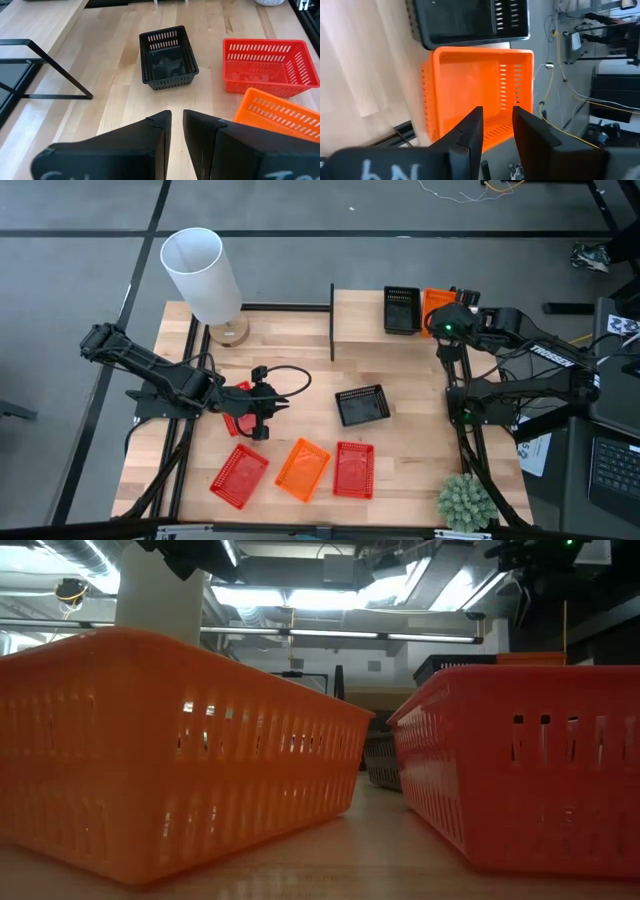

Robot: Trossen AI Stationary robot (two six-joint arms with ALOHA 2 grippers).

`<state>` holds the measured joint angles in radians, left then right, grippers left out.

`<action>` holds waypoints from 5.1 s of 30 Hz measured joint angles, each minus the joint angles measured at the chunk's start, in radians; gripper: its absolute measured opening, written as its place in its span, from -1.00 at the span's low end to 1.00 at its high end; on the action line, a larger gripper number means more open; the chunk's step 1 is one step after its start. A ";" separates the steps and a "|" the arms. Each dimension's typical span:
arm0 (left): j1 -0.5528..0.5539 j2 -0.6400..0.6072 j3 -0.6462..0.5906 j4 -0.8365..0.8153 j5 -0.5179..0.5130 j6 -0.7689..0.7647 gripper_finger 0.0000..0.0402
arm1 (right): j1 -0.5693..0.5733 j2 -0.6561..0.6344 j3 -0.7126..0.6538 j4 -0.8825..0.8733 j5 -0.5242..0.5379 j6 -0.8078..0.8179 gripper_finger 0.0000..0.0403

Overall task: Stack baskets on shelf by color
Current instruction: Stack the top orange basket on top of the orange basket on the shelf, then put the top red basket on the shelf

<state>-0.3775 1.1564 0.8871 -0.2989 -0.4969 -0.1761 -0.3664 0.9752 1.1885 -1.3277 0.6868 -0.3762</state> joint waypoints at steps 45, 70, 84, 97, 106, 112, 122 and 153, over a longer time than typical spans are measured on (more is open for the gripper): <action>0.000 0.000 0.000 0.000 0.000 0.000 -0.80 | 0.000 -0.023 -0.165 -0.132 -0.078 0.424 -0.47; -0.019 0.012 0.004 -0.087 0.140 -0.183 -0.80 | 0.242 -0.023 -0.165 0.064 -0.905 0.848 -0.47; -0.226 0.006 -0.011 -0.842 0.164 -0.989 -0.80 | 0.796 -0.008 -0.165 0.349 -0.635 1.108 -0.47; 0.137 0.132 -0.275 -0.233 0.249 -0.706 -0.80 | 0.941 0.117 -0.165 0.481 -0.469 1.067 -0.47; 0.251 0.501 -0.037 0.456 0.294 -0.308 -0.80 | 0.940 0.170 -0.165 0.497 -0.469 1.046 -0.47; 0.206 0.587 0.245 0.177 0.330 -0.131 -0.80 | 0.942 0.170 -0.165 0.479 -0.470 1.042 -0.47; 0.093 0.465 0.392 -0.445 0.304 -0.137 -0.80 | 0.942 0.258 -0.165 0.536 -0.410 0.966 -0.47; -0.115 -0.118 0.004 -0.496 -0.079 -0.302 -0.79 | 0.690 0.901 0.036 0.986 -0.369 0.340 -0.47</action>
<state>-0.4927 1.0386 0.8906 -0.7953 -0.5756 -0.4783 0.3236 1.8767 1.2247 -0.3416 0.3181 -0.0360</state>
